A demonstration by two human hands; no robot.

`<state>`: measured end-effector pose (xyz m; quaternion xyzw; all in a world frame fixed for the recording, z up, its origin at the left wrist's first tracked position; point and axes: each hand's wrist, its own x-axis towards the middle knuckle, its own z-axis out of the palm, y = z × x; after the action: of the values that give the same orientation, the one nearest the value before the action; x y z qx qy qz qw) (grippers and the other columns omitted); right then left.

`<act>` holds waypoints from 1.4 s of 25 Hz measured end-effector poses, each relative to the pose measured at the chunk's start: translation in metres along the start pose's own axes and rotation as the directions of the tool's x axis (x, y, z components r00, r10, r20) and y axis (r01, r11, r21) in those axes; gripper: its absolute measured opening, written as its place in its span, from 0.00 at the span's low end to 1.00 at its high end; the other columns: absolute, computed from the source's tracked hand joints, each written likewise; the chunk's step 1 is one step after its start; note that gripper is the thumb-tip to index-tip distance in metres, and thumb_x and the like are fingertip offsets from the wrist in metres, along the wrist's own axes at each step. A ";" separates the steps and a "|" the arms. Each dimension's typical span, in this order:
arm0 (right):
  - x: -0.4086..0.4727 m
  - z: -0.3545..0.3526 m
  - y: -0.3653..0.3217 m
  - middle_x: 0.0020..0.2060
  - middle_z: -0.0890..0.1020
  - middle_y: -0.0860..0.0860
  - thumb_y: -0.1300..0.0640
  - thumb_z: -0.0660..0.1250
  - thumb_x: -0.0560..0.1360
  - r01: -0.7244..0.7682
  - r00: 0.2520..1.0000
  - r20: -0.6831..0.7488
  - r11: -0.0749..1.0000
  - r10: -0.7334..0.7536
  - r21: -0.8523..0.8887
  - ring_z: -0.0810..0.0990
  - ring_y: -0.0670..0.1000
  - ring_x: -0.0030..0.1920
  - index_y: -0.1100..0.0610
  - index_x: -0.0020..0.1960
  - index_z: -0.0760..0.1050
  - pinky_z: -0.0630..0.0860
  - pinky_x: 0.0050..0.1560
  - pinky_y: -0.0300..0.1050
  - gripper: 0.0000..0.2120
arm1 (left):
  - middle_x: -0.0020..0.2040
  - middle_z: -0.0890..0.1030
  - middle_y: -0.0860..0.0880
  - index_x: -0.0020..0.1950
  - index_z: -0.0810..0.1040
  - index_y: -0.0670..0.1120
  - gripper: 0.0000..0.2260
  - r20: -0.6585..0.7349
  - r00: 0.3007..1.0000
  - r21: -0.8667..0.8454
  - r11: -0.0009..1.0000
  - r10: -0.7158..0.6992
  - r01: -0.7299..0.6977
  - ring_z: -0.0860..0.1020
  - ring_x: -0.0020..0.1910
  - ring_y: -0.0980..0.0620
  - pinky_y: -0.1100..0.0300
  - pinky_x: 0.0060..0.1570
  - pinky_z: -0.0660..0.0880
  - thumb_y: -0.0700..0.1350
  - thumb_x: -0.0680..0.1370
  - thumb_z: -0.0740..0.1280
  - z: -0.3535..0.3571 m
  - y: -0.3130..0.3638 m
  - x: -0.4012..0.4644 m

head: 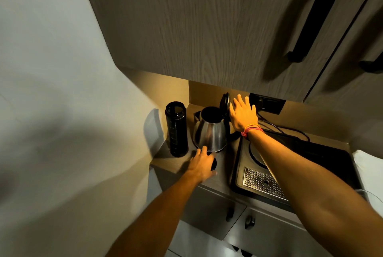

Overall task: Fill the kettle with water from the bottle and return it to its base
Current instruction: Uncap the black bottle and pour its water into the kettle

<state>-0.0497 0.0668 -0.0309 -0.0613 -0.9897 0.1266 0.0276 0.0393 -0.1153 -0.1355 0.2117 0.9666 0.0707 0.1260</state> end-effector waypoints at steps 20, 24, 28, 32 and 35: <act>0.003 0.012 0.007 0.81 0.52 0.59 0.57 0.61 0.81 0.086 0.996 0.013 0.986 -0.085 -0.142 0.50 0.66 0.80 0.58 0.81 0.52 0.56 0.76 0.68 0.31 | 0.69 0.73 0.45 0.73 0.66 0.46 0.44 -0.578 0.689 -0.601 0.799 -0.437 0.002 0.71 0.68 0.46 0.50 0.64 0.72 0.61 0.64 0.80 -0.117 -0.093 -0.006; 0.002 0.012 0.007 0.81 0.52 0.58 0.55 0.59 0.82 0.065 0.998 0.024 0.988 -0.063 -0.140 0.50 0.65 0.80 0.58 0.81 0.52 0.56 0.77 0.67 0.30 | 0.63 0.80 0.47 0.69 0.73 0.47 0.40 -0.308 0.775 -0.882 0.471 -0.552 -0.015 0.77 0.64 0.46 0.49 0.64 0.75 0.49 0.61 0.85 -0.097 -0.092 0.005; 0.001 0.011 0.007 0.81 0.52 0.58 0.56 0.61 0.81 0.079 0.996 0.053 0.982 -0.070 -0.175 0.50 0.66 0.80 0.57 0.80 0.52 0.56 0.76 0.69 0.32 | 0.59 0.82 0.49 0.66 0.76 0.49 0.34 -0.392 0.704 -0.862 0.504 -0.592 -0.056 0.79 0.59 0.48 0.52 0.59 0.78 0.49 0.63 0.84 -0.090 -0.085 0.011; 0.001 0.011 0.007 0.80 0.54 0.59 0.56 0.63 0.79 0.106 0.993 0.079 0.964 -0.089 -0.244 0.51 0.68 0.79 0.57 0.80 0.54 0.59 0.75 0.70 0.33 | 0.52 0.82 0.53 0.61 0.75 0.51 0.31 -0.440 0.737 -0.762 0.647 -0.512 -0.006 0.81 0.51 0.51 0.55 0.48 0.80 0.55 0.62 0.81 -0.096 -0.073 0.015; 0.000 0.010 0.006 0.80 0.54 0.59 0.56 0.64 0.78 0.115 0.991 0.090 0.961 -0.095 -0.251 0.52 0.68 0.79 0.56 0.80 0.53 0.60 0.74 0.70 0.34 | 0.44 0.79 0.57 0.55 0.74 0.53 0.26 -0.460 0.778 -0.626 0.777 -0.428 0.057 0.80 0.44 0.52 0.61 0.38 0.74 0.59 0.60 0.76 -0.111 -0.064 0.021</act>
<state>-0.0495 0.0706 -0.0419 -0.0068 -0.9999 -0.0012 -0.0122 -0.0342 -0.1734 -0.0452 -0.0025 0.9080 0.4048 -0.1077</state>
